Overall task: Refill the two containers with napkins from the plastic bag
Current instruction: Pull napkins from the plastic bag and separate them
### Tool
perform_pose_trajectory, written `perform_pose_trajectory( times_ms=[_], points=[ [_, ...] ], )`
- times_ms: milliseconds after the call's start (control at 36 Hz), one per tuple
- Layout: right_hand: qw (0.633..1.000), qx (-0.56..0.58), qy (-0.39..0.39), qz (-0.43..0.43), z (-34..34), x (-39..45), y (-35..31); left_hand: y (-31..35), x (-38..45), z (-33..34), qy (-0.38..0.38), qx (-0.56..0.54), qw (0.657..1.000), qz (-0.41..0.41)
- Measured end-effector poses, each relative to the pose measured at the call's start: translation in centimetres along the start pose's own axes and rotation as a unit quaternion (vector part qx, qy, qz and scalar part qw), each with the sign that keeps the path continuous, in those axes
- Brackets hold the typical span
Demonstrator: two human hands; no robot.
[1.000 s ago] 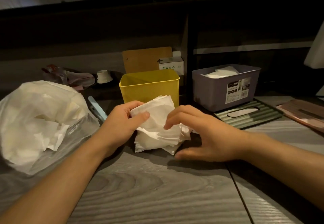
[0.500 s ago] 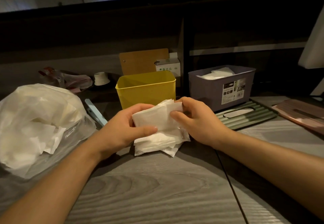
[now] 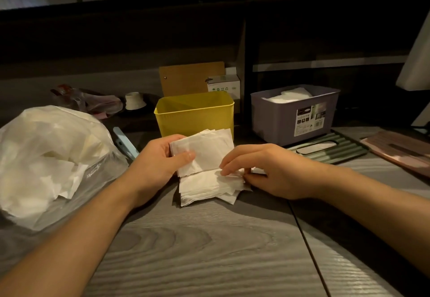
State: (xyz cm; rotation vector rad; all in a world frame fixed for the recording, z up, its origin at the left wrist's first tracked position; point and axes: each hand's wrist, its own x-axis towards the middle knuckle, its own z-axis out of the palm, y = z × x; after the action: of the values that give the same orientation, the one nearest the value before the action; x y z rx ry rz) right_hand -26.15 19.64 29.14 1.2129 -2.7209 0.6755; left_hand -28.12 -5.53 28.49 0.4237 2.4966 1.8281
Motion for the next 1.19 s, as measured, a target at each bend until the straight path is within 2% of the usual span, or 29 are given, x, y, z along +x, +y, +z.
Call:
perform_pose_trajectory(
  times_ms=[222,333,500,667,722,806,1028,1194],
  points=[
    [0.999,-0.005,0.041,0.006,0.2,0.3,0.3,0.2,-0.1,0.0,-0.008,0.005,1.000,0.006],
    [0.995,0.022,0.080,0.053,0.6,0.6,0.1,0.3,-0.3,0.1,-0.022,-0.004,1.000,0.011],
    [0.987,0.068,0.085,0.114,0.7,0.5,0.0,0.5,-0.4,0.0,-0.049,-0.032,0.998,0.013],
    [0.959,0.148,0.200,0.137,1.1,1.1,-0.1,0.7,-0.5,0.4,-0.089,-0.072,0.993,-0.002],
    [0.952,0.148,0.222,0.148,1.2,1.4,-0.2,0.8,-0.6,0.4,-0.097,-0.092,0.991,-0.002],
    [0.948,0.135,0.242,0.156,1.3,1.7,-0.3,0.8,-0.7,0.3,-0.124,-0.058,0.990,0.012],
    [0.934,0.169,0.266,0.168,1.4,2.1,-0.6,1.0,-0.6,1.0,-0.074,-0.040,0.996,0.012],
    [0.922,0.197,0.287,0.172,1.3,2.1,-0.7,0.9,-0.6,1.1,-0.062,-0.025,0.998,0.019]
  ],
)
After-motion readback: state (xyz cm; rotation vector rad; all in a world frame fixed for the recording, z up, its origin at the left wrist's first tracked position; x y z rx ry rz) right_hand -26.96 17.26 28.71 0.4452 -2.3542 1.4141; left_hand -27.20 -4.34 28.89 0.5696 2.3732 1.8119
